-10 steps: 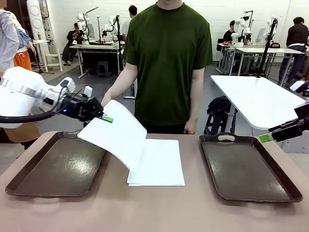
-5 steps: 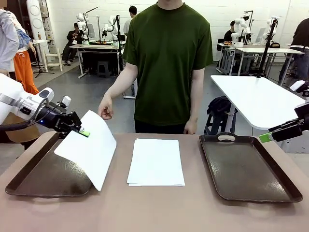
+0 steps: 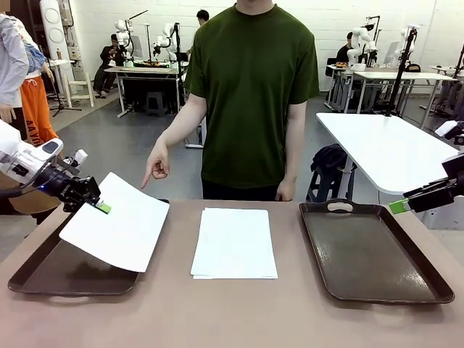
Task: Sort the A4 documents.
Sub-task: Place the A4 Paper in the designated Handle tray, then receive the A4 Paper.
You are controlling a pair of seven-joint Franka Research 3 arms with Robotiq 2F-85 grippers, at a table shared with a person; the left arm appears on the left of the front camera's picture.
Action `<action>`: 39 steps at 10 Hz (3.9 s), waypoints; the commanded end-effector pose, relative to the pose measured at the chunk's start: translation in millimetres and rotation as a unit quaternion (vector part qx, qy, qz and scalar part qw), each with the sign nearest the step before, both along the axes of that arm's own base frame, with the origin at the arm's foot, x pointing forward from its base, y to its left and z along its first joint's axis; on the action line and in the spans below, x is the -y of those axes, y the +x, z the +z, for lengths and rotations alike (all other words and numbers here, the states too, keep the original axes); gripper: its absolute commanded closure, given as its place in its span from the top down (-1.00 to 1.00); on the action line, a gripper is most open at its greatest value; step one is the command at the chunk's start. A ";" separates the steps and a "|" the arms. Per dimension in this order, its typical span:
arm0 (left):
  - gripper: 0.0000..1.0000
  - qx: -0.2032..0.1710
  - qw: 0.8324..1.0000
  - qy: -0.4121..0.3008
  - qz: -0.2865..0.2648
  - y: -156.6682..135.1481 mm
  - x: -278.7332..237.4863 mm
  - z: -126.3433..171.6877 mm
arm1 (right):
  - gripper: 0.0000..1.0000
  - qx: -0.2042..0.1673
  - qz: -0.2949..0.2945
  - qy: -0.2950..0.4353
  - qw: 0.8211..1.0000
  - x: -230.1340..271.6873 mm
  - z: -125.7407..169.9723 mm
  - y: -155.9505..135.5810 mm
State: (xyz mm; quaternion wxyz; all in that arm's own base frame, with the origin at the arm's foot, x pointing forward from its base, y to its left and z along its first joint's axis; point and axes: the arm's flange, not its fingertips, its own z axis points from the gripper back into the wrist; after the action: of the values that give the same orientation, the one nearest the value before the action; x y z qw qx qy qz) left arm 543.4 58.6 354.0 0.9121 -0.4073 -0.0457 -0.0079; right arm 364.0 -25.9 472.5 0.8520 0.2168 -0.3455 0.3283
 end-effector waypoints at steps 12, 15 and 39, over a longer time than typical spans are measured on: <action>-0.11 -0.011 0.994 0.104 -0.018 20.5 -31.2 -11.5 | 1.00 0.006 0.007 0.011 1.000 0.3 -2.3 4.6; 1.00 -0.007 0.988 0.151 -0.012 17.6 -32.8 -4.6 | 1.00 0.006 0.007 0.011 1.000 0.3 -2.3 4.6; 1.00 0.073 0.988 0.138 0.001 13.5 -15.4 51.3 | 1.00 0.006 0.007 0.011 1.000 0.3 -2.3 4.6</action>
State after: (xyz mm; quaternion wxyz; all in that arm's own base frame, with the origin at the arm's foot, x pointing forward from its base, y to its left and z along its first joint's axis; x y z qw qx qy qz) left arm 560.0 86.7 376.1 0.9629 -0.2614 -0.0631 -0.0217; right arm 364.1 -25.9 472.4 0.8521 0.2167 -0.3452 0.3283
